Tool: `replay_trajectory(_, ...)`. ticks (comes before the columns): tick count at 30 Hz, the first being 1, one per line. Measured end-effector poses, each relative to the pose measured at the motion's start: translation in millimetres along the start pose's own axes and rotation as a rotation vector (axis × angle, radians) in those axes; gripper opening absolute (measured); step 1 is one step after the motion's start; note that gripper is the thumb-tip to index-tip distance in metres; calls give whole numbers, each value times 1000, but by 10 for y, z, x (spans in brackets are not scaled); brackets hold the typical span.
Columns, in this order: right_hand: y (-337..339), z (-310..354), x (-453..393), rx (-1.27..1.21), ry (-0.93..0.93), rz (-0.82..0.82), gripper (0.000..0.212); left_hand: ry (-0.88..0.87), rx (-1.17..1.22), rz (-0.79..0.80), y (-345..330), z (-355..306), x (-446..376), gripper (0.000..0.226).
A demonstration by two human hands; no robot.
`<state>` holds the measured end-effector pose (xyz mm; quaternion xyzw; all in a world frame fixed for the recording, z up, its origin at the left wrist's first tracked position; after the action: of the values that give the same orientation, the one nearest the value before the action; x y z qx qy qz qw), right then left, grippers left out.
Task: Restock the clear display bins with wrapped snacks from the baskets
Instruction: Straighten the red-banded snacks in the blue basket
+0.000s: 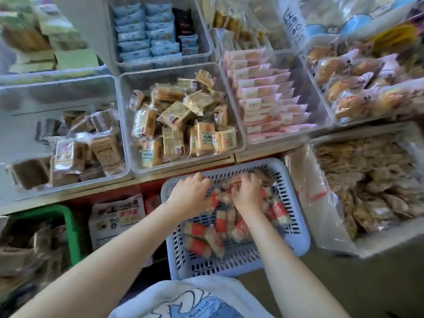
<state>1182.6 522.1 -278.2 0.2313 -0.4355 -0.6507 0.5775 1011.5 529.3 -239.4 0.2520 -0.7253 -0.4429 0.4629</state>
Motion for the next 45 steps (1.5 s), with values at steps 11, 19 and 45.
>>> replay_trajectory(11, -226, -1484, -774, 108, -262, 185, 62, 102, 129, 247, -481, -127, -408, 31)
replay_trajectory(19, -75, -1127, -453, -3, -132, 100, 36, 149, 141, 176, -439, -234, -460, 42)
replay_trajectory(45, -423, 3501, 909, -275, 559, 135, 35, 555, 352, -651, 221, 3341, 2214, 80)
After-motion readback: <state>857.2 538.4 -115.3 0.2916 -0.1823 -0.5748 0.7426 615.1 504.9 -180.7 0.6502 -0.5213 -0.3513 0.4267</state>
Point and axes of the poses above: each hand's wrist, its own x-axis away from the middle knuckle, its own y-axis out of the back of the hand, z = x × y, the point moved 7 cm from there along -x, towards the middle knuckle, and after that the axes turned 8 degrees about -x, right-handed, at the moved point
